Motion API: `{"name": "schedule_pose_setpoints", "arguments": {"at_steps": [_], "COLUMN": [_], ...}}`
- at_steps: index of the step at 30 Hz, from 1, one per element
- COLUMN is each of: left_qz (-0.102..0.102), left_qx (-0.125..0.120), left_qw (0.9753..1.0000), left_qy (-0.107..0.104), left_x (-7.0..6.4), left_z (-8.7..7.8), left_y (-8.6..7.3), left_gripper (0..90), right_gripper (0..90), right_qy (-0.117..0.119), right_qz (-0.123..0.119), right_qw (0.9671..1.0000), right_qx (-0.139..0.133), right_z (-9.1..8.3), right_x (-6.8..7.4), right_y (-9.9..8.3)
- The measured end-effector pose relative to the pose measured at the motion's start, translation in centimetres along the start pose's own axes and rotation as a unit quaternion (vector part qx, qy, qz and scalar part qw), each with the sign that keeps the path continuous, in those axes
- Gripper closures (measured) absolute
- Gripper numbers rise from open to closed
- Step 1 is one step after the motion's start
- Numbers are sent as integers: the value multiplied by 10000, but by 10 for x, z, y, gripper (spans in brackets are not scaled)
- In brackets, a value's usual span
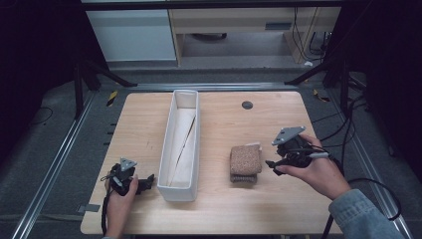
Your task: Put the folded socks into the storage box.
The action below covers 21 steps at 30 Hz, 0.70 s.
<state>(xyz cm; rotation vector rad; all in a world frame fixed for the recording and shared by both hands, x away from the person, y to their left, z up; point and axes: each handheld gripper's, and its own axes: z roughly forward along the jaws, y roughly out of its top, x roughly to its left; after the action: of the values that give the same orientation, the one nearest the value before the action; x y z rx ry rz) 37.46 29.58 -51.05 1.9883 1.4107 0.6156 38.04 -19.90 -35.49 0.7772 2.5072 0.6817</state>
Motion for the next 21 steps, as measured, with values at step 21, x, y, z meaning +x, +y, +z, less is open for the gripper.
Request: {"name": "schedule_pose_setpoints", "arguments": {"at_steps": [21], "left_qz": [-4], "left_qx": [0], "left_qw": [10000], "left_qy": [3], "left_x": [0], "left_z": [0], "left_y": [-1], "left_gripper": [0], "right_gripper": [296], "right_qy": [278], "right_qz": [-648], "right_qw": [9975], "right_qx": [59], "right_z": [21], "right_x": [8], "right_y": [33]}}
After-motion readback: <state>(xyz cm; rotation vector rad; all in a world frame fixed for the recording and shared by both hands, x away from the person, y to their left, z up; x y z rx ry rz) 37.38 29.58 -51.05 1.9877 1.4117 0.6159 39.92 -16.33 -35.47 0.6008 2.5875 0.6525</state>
